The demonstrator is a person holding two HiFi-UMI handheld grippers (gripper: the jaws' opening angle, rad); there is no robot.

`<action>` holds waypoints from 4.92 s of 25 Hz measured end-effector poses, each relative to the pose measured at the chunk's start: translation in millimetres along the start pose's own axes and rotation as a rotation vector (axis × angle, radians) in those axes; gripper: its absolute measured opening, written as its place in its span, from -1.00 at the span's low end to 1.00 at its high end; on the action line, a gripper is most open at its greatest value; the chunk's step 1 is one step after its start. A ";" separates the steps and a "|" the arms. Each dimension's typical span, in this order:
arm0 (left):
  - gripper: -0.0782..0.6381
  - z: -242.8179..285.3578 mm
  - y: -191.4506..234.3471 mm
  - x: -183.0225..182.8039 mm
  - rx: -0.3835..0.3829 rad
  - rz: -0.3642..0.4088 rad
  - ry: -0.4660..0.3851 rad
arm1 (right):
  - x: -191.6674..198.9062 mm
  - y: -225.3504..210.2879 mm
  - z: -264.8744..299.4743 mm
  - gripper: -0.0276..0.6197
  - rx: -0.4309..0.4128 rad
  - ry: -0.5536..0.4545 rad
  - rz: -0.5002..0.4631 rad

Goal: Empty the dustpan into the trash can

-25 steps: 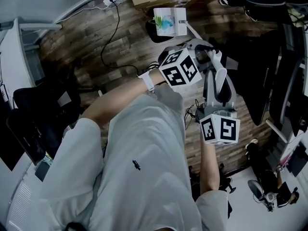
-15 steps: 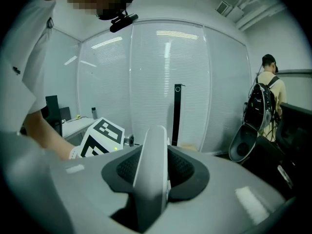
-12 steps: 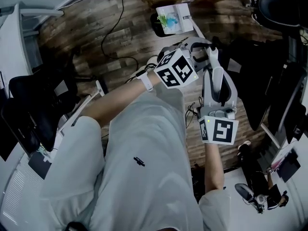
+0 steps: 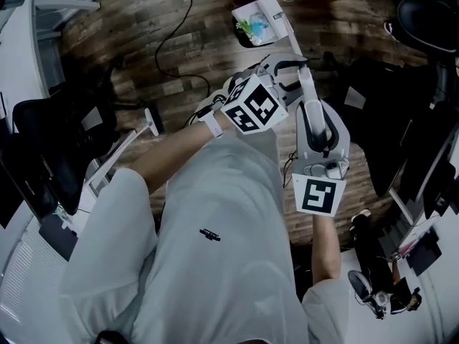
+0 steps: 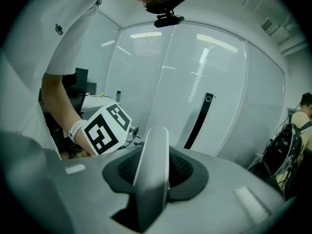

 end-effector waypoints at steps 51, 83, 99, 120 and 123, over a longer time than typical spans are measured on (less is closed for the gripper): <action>-0.38 -30.3 9.6 6.9 -0.169 -0.001 -0.044 | -0.9 26.5 7.0 -0.55 -0.162 -0.016 -0.433; -0.38 -52.7 0.3 3.1 -0.190 0.031 -0.057 | -15.5 44.5 -3.2 -0.56 -0.127 -0.029 -0.521; -0.38 -53.1 -24.3 -9.0 -0.105 0.087 -0.033 | -17.9 44.6 -29.4 -0.57 -0.016 -0.015 -0.449; -0.39 65.7 -133.9 -40.2 0.271 0.258 0.044 | 47.5 -34.7 -120.2 -0.57 0.300 0.161 -0.248; -0.40 83.4 -151.2 -32.9 0.330 0.281 0.059 | 64.9 -43.5 -132.1 -0.57 0.333 0.194 -0.205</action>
Point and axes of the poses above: the fingertips, and each gripper's own axes: z forward along the fingers, y to its left, x out of its underside, the point moved 5 cm from there along -z, backward along the fingers, and after that the axes turned 5 degrees about y, right-handed, at the moved point
